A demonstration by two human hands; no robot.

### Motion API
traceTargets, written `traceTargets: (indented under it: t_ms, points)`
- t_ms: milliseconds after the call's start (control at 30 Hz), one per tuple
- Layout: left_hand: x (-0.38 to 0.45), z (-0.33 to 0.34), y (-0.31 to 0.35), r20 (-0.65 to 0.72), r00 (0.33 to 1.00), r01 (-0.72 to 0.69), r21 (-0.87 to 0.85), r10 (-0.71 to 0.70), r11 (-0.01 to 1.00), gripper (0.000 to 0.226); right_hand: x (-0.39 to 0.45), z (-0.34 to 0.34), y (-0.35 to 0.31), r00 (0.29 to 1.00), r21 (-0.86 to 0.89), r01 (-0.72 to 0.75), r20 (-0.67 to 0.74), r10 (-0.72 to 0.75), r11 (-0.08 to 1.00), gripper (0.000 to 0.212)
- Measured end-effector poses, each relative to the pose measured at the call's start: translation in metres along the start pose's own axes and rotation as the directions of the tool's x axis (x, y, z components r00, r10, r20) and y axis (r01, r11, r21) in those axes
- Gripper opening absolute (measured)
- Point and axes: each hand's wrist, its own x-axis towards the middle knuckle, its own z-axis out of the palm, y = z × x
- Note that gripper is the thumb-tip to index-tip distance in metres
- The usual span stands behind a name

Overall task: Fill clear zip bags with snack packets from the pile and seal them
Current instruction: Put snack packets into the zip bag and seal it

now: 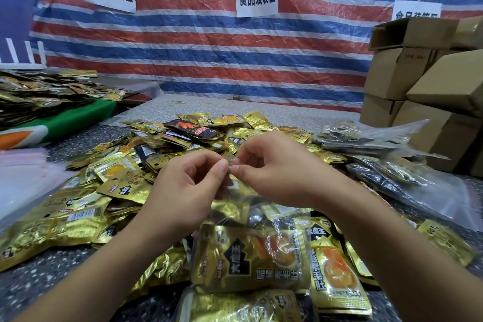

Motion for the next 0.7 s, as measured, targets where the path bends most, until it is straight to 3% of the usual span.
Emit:
traceTargets:
  t_ms: [700]
  points:
    - [-0.0029, 0.0006, -0.0040, -0.077, 0.991, -0.096, 0.120, 0.106, 0.988, 0.020, -0.0039, 0.0060, -0.0068, 0.999, -0.060, 0.021, -0.035, -0.023, 0.998, 0.020]
